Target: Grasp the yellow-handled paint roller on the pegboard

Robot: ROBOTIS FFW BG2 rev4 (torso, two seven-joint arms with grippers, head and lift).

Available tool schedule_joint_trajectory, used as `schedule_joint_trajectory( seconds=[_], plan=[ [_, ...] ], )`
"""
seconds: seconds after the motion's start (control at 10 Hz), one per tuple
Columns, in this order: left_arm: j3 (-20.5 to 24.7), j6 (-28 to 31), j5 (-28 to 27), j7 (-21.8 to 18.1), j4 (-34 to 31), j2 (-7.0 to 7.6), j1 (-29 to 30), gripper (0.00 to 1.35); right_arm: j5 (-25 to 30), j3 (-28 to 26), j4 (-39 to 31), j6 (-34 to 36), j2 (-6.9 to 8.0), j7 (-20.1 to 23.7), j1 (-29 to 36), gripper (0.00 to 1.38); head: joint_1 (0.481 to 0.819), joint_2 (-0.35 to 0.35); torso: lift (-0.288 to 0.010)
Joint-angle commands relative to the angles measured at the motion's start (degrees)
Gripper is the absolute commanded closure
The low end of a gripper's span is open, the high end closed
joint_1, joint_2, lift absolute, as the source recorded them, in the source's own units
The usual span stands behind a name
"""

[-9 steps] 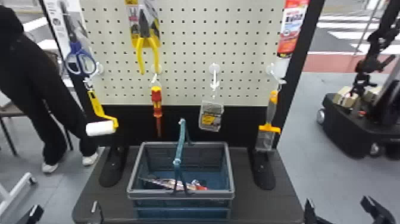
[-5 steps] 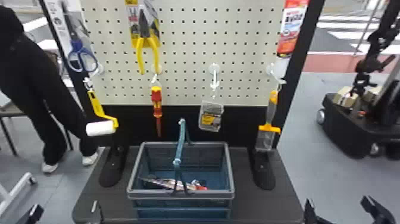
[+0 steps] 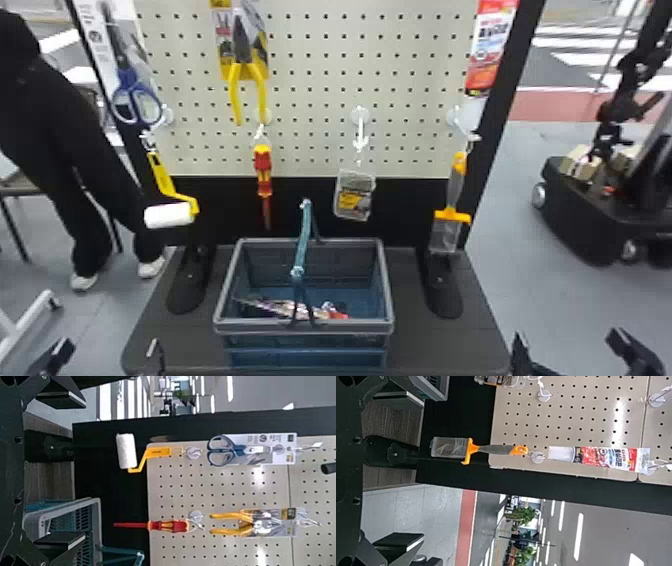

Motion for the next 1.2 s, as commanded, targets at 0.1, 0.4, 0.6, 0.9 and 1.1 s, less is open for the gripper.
schedule_joint_trajectory(
  seconds=[0.1,0.4,0.6,0.9,1.1],
  plan=[
    [4.2,-1.4,3.7,-5.8,8.7,2.69,-6.7,0.14,0.0,0.0,-0.3,0.0,0.0,0.1,0.0,0.13,0.549,0.0,-0.1],
    [9.3,0.6,3.6,-17.0,17.9,3.92,-15.8,0.14,-0.1,0.2,-0.8,0.0,0.0,0.5,0.1,0.13,0.549,0.0,-0.1],
    [10.0,2.6,5.1,-23.0,24.3,7.35,-23.1,0.14,-0.3,0.2,-0.7,0.0,0.44,1.7,-0.4,0.13,0.549,0.0,-0.1],
    [10.1,5.9,7.5,-29.6,32.2,11.39,-33.2,0.14,-0.4,0.3,-0.8,0.0,0.79,4.0,-1.2,0.13,0.549,0.0,-0.1],
    [9.1,8.8,7.4,-33.4,36.2,13.5,-40.5,0.14,-0.5,0.8,-1.3,0.0,0.79,4.5,-1.6,0.13,0.549,0.0,-0.1]
  ],
)
